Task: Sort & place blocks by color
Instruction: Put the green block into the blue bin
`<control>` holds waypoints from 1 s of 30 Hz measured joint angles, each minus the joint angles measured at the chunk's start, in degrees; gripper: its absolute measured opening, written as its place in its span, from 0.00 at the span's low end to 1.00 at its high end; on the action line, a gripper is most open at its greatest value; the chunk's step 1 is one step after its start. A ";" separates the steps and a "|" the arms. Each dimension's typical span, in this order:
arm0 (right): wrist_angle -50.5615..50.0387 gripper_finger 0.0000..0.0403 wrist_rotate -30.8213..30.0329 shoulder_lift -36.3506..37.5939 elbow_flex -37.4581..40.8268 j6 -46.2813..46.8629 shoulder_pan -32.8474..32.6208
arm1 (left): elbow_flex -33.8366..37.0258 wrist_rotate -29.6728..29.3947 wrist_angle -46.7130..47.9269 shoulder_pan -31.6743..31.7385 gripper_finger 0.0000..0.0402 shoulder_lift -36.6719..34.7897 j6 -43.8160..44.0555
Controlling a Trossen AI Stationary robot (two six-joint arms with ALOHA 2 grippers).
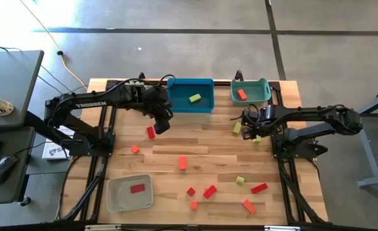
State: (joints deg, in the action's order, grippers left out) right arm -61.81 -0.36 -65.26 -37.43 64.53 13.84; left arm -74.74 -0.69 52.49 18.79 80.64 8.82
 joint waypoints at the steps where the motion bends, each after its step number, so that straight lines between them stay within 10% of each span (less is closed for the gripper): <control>1: -0.07 0.46 0.09 -0.01 0.23 -0.01 0.05 | 0.00 0.00 -0.02 0.00 0.30 0.00 0.00; 30: 4.19 0.49 -0.80 -0.04 4.62 6.11 0.09 | 0.00 0.00 -0.08 0.00 0.30 0.00 -1.53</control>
State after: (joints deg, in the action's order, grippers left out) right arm -57.62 -1.16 -65.30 -32.82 70.65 13.93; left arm -74.74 -0.69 52.40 18.79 80.64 7.29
